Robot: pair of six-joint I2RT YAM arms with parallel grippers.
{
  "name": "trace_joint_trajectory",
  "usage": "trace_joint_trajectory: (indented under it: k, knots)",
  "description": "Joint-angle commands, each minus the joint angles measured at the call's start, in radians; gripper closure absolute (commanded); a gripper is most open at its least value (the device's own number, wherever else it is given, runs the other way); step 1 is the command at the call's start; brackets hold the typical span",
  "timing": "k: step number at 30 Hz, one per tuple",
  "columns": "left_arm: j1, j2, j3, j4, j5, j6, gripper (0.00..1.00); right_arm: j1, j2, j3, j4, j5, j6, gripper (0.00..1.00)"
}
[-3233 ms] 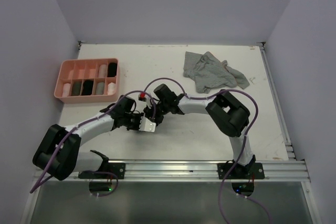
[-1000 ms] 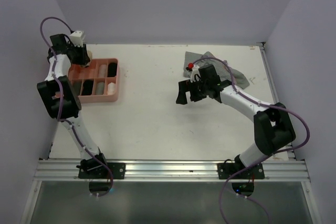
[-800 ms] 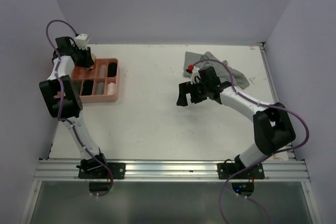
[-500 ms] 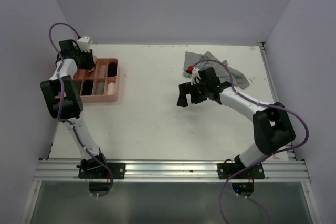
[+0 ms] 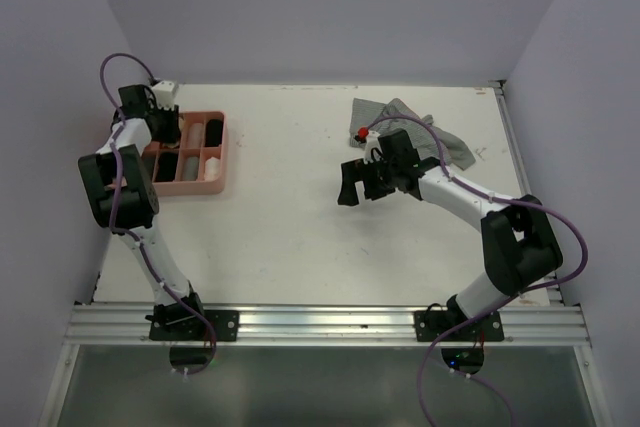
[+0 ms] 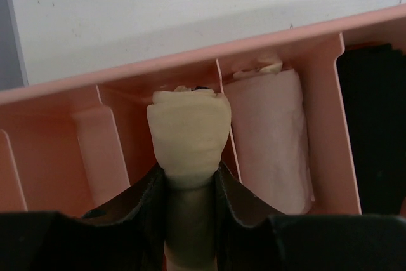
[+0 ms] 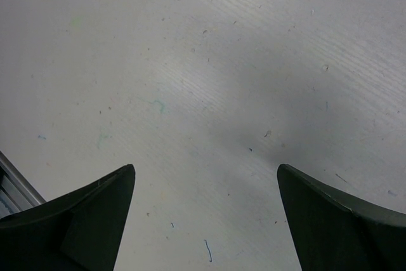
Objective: Roll the underwear
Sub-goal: Place the rolled underwear into the container
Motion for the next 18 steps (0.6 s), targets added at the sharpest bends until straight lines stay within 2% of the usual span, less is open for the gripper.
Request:
trace_joint_trajectory:
  k: [1, 7, 10, 14, 18]
  knots:
    - [-0.002, -0.028, -0.031, -0.034, -0.042, -0.023, 1.0, -0.004, -0.023, -0.007, 0.029, 0.018, -0.017, 0.01]
    - [-0.008, -0.01, -0.039, -0.027, -0.056, -0.026, 1.0, -0.004, -0.038, -0.016, 0.033, 0.024, -0.016, 0.01]
    - [-0.015, 0.035, 0.009, -0.037, -0.066, -0.028, 1.0, -0.004, -0.04, -0.011, 0.03, 0.026, -0.013, 0.01]
    - [-0.029, 0.076, 0.05, -0.029, -0.086, -0.028, 0.87, -0.011, -0.049, -0.005, 0.022, 0.03, -0.013, 0.01]
    - [-0.043, 0.11, 0.072, -0.006, -0.097, -0.025, 0.83, -0.013, -0.05, -0.002, 0.019, 0.026, -0.011, 0.01]
